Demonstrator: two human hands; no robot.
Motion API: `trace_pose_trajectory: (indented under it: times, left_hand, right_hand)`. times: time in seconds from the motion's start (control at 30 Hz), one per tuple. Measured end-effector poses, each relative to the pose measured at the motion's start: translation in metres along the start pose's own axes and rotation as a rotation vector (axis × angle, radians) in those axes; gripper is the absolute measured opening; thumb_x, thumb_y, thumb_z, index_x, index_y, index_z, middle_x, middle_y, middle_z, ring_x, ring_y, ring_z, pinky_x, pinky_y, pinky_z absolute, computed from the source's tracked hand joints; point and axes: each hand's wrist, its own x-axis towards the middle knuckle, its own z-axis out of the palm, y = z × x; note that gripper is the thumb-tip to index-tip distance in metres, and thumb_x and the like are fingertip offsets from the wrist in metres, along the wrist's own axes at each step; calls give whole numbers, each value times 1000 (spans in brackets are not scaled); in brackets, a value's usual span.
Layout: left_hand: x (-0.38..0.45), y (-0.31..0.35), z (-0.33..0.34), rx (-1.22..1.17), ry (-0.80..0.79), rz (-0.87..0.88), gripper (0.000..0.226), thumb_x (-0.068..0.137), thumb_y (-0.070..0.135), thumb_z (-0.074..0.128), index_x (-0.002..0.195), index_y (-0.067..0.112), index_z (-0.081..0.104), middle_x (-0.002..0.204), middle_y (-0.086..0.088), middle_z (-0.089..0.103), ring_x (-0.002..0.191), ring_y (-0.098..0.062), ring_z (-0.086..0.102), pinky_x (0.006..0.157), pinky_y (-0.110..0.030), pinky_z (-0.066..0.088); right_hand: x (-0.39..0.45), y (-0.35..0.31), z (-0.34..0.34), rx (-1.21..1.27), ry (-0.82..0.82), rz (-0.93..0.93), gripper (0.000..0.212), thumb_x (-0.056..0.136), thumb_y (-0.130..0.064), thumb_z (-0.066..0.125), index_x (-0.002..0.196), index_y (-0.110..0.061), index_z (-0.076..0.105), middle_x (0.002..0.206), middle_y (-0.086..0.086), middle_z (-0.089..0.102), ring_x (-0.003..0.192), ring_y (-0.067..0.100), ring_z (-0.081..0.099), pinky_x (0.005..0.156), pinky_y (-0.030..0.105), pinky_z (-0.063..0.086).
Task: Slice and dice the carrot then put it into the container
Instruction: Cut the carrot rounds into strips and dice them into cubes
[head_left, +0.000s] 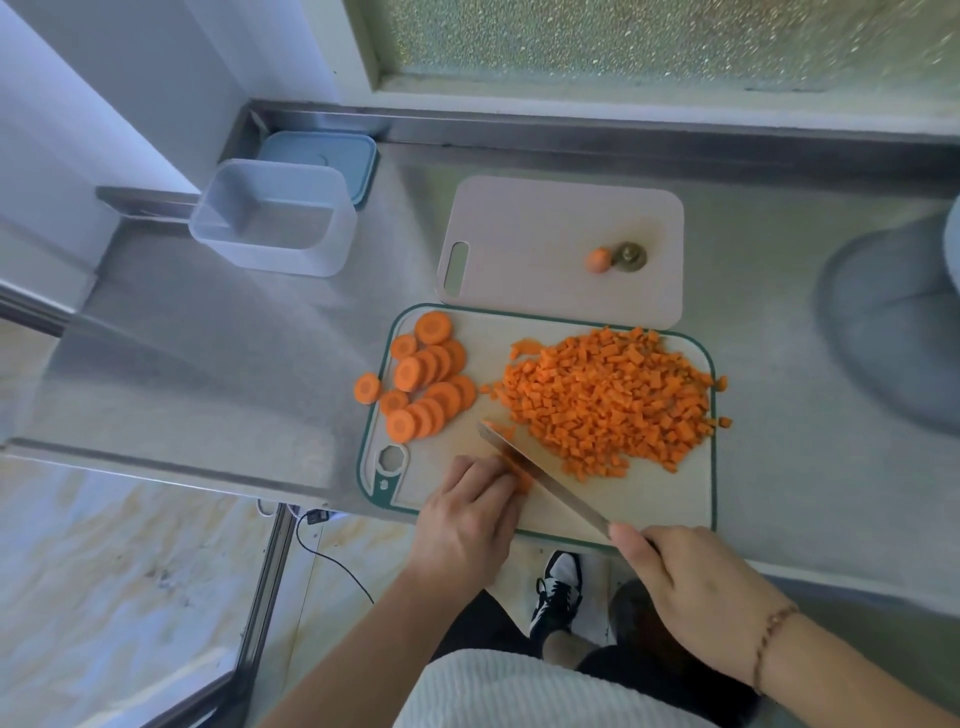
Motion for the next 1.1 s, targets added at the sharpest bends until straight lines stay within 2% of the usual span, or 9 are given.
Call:
trace_pose_trajectory:
  times: [0.2,0.37,0.5,0.63,0.73,0.87,0.93,1.0,1.1]
  left_hand:
    - [0,5,2,-4,10,-39,4,92,7,72,93,5,76,102,-4,70,87,-26,60,80,-32,53]
    - [-2,3,-1,-19,-12,-8,11,96,7,67,102,4,75,110,-5,69,92,-28,63,87,-31,53]
    - [-5,0,-5,13,-23,20,12,96,5,64,102,3,75,111,-6,69,95,-29,63,83,-36,55]
    - [-8,1,0,20,20,-28,11,93,6,67,96,6,78,105,-3,71,97,-25,61,82,-32,55]
    - [-8,2,0,1,27,-26,13,93,7,66,97,6,79,106,-3,72,99,-23,62,86,-30,54]
    - [-3,4,-4,-6,48,-29,17,95,10,62,98,8,79,106,-1,73,99,-22,63,87,-28,54]
    - [-3,4,-5,15,41,-30,17,95,12,62,97,10,79,104,0,73,97,-22,63,85,-29,55]
    - [-4,4,-6,36,38,-48,17,96,14,63,93,10,79,100,1,72,92,-23,64,79,-32,56]
    - [-5,4,-4,43,57,-66,20,96,14,62,88,8,79,95,0,72,87,-22,64,76,-32,55]
  right_hand:
    - [-8,2,8,-31,-50,30,58,85,-66,11,60,-27,46,53,-6,49,53,7,48,57,24,42]
    - [11,-8,15,-75,-27,1,70,90,-68,9,68,-18,54,60,-1,55,56,15,55,64,35,52]
    - [-1,-3,9,4,-12,-13,63,89,-67,14,63,-23,50,55,-3,53,52,8,50,59,27,46]
    - [-17,5,8,30,-60,-3,55,87,-62,14,60,-25,45,56,-14,57,58,0,52,64,19,43]
    - [-8,3,15,-47,-44,5,72,84,-72,5,68,-21,54,62,-2,60,61,11,58,66,30,50]
    - [1,-5,20,-111,-33,6,70,88,-70,7,71,-20,54,63,0,59,60,17,58,63,36,51]
    - [-4,-2,18,-72,-20,-15,70,88,-71,8,69,-22,53,62,0,58,58,14,57,62,35,50]
    - [-11,3,13,-26,-21,-17,67,86,-72,8,65,-24,51,59,-3,56,57,8,54,62,27,48]
    - [-22,8,9,2,-40,12,55,87,-64,14,61,-26,43,55,-4,49,56,1,50,63,24,43]
